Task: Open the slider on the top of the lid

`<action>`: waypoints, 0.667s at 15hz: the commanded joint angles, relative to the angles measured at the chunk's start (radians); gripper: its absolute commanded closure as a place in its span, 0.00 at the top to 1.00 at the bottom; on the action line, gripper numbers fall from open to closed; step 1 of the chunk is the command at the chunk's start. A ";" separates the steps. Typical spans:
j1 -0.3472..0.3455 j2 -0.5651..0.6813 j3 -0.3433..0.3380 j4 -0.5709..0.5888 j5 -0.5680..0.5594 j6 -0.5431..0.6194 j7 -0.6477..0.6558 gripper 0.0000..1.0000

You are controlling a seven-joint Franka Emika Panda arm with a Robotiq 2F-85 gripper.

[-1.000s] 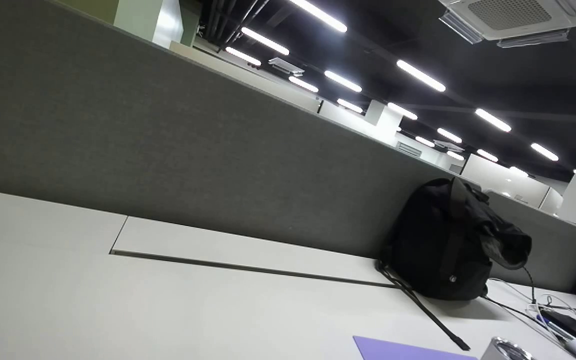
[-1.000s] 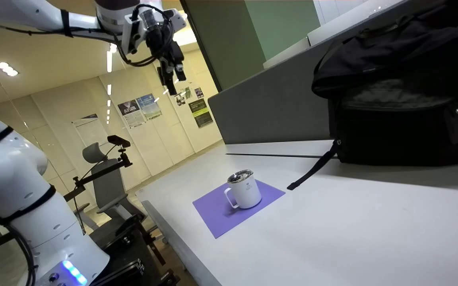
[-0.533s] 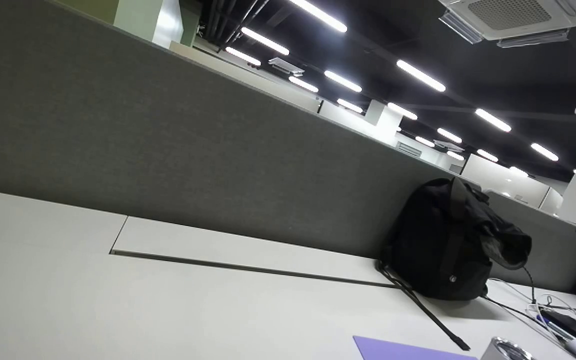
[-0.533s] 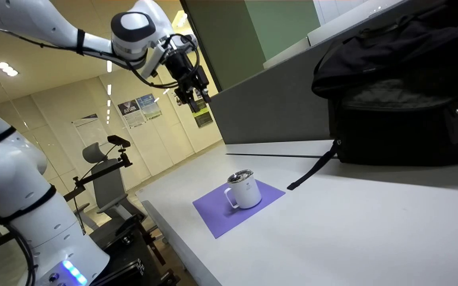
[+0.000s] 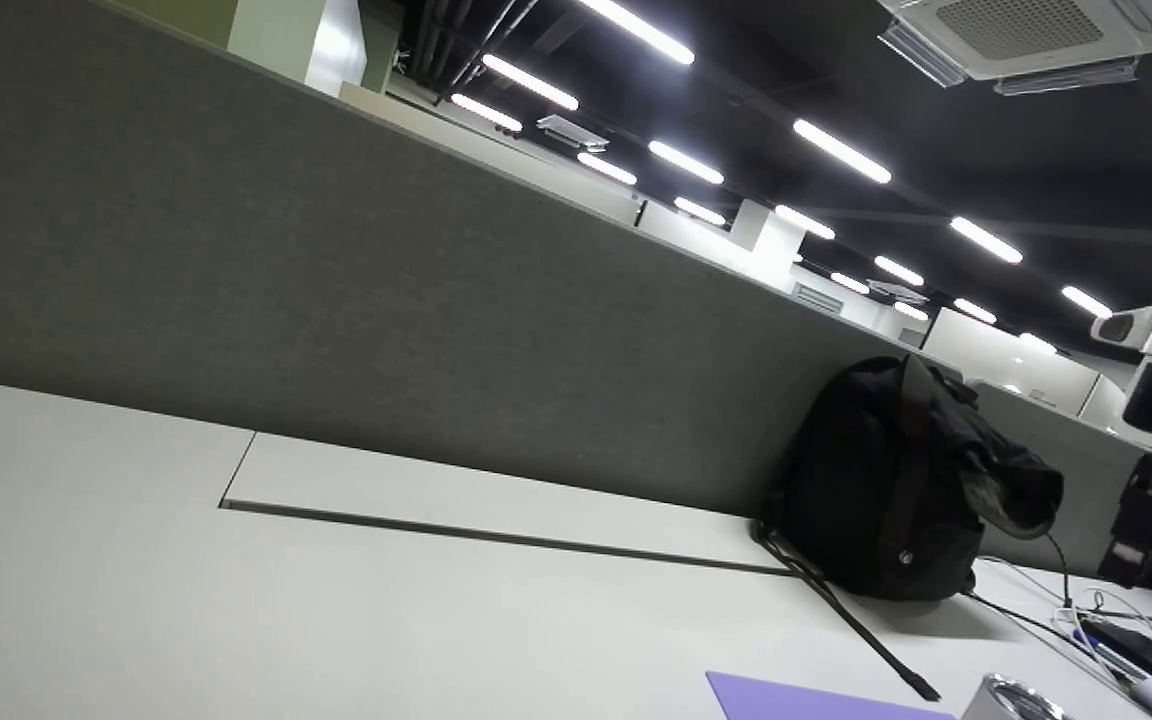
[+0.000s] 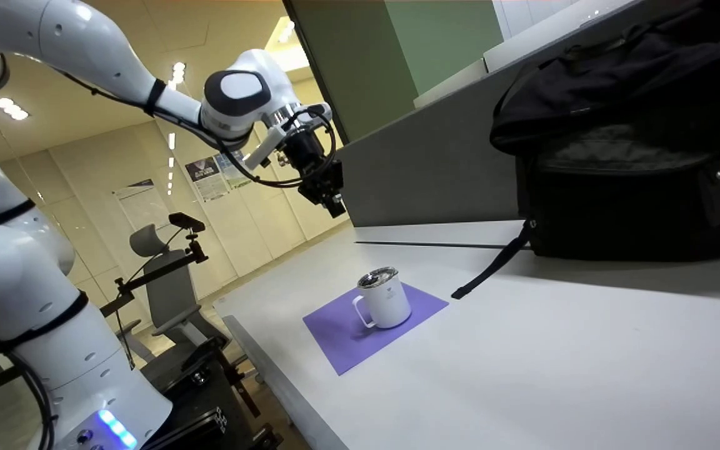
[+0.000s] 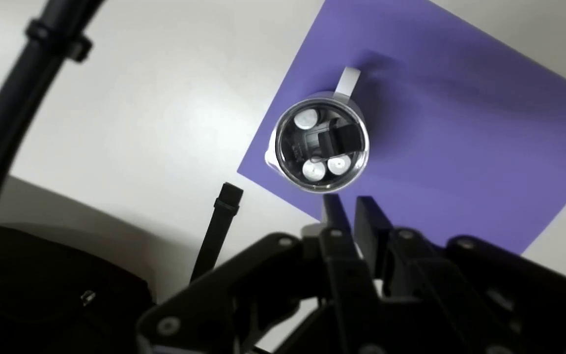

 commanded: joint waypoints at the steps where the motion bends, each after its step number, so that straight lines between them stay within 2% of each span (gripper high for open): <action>1: -0.014 0.077 -0.011 0.010 -0.070 0.009 0.133 0.00; 2: -0.005 0.038 -0.009 -0.006 -0.031 0.016 0.049 0.00; 10: -0.003 0.054 -0.009 -0.004 -0.030 0.022 0.050 0.01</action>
